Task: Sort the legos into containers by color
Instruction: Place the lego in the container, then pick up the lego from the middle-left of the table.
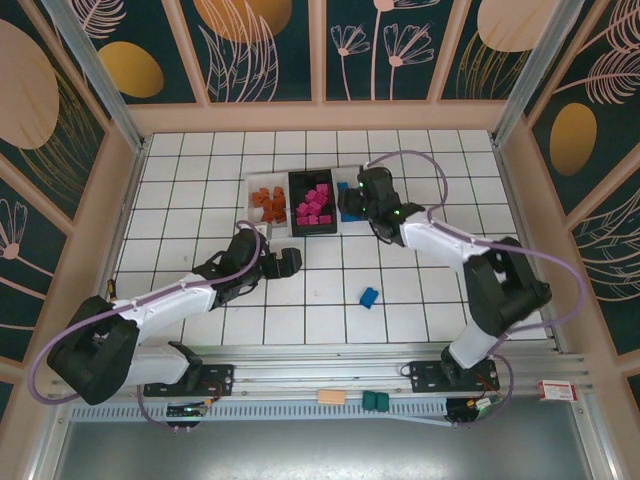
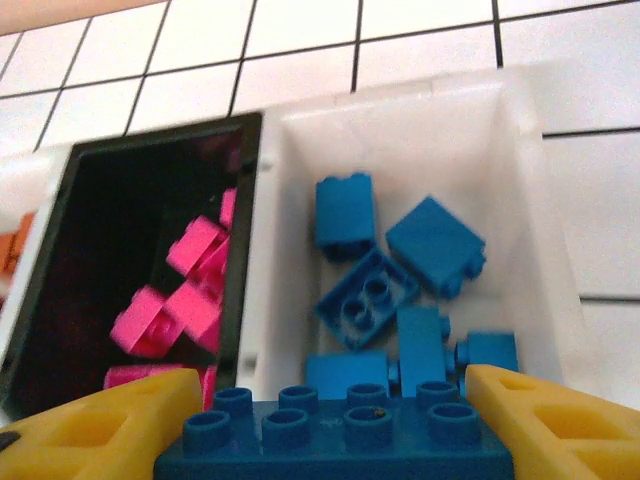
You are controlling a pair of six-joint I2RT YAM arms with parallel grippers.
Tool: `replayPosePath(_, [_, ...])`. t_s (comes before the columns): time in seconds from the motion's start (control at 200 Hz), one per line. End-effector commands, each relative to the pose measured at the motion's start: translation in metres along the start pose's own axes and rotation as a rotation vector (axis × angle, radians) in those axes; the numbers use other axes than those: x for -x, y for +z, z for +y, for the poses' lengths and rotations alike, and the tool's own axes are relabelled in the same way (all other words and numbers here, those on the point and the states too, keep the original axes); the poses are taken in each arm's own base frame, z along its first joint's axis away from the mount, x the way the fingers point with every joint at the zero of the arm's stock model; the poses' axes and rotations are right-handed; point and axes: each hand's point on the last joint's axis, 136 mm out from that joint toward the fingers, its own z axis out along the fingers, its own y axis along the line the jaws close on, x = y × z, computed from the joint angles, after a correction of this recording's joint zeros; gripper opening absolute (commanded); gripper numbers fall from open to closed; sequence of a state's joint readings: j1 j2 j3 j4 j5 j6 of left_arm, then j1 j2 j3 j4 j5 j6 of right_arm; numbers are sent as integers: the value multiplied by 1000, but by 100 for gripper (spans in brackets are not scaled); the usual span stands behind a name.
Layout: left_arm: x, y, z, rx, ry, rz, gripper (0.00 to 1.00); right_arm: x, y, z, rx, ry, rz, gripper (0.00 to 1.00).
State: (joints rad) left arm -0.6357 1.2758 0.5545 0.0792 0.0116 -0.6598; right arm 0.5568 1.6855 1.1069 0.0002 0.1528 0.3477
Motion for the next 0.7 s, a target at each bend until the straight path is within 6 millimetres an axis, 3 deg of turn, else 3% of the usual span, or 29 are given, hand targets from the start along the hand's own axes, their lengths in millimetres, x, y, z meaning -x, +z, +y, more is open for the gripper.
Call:
replayPosePath(0.0, [4,-8,-12,-56,10,-14,99,10,31,-7,-13,-2,5,60])
replayPosePath(0.095, [3,-10,-22,-77,34,-3,98,20,49,-10,-23,22,2,78])
replayPosePath(0.185, [-1,-8,-38,-92,82,12,98,34,48,-10,-14,39,-30,88])
replayPosePath(0.28, [-13,0,-63,-99,161,46,98,51,25,-8,4,48,-91,92])
replayPosePath(0.375, [-22,13,-87,-140,200,75,95,54,-6,-18,-4,70,-137,92])
replayPosePath(0.596, [-55,44,-157,-186,402,155,87,9,-68,-63,-44,138,-151,92])
replayPosePath(0.696, [-77,60,-173,-182,468,210,82,-12,-92,-84,-58,177,-154,93])
